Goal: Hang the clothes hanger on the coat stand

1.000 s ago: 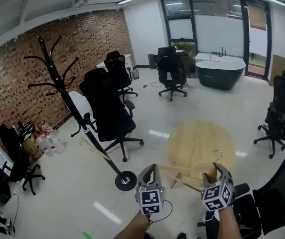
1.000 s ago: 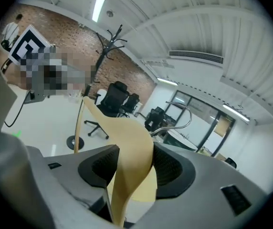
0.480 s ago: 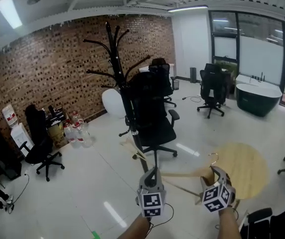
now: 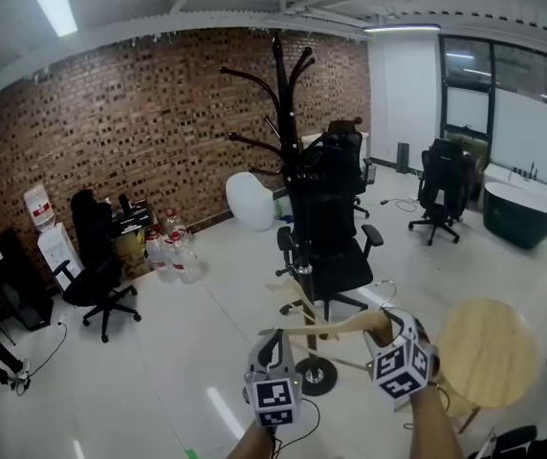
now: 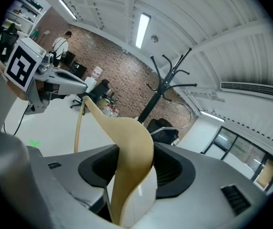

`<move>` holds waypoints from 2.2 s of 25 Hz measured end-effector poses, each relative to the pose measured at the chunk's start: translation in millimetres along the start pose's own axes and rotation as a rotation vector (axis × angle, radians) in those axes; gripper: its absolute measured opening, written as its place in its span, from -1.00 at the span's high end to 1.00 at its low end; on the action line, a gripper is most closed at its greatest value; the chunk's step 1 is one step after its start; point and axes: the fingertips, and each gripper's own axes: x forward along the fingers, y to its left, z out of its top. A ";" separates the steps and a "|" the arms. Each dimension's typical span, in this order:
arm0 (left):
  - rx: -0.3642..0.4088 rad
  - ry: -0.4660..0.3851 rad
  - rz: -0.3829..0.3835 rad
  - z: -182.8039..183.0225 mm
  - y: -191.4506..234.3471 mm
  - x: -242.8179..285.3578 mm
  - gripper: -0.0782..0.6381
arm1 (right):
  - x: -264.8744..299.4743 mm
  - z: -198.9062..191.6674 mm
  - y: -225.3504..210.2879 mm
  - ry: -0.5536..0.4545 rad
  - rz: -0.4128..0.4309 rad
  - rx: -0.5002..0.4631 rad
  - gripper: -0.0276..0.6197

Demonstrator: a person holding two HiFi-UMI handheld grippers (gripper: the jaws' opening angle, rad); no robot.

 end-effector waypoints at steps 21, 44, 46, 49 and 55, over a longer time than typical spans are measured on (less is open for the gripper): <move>0.039 -0.046 0.000 -4.4 118.7 199.9 0.75 | 254.4 143.5 -100.1 -0.153 0.010 -0.052 0.28; 0.053 -0.017 -0.068 -7.6 129.5 297.9 0.75 | 353.3 200.3 -135.6 -0.163 0.070 -0.079 0.27; 0.048 -0.010 -0.073 -12.3 120.4 303.0 0.75 | 361.7 194.9 -136.2 -0.158 0.083 -0.091 0.27; 0.046 0.001 -0.080 -14.2 113.2 309.2 0.75 | 373.7 191.5 -138.6 -0.147 0.100 -0.096 0.27; 0.051 0.028 -0.083 -20.2 110.1 318.5 0.75 | 395.6 190.4 -134.8 -0.138 0.119 -0.121 0.27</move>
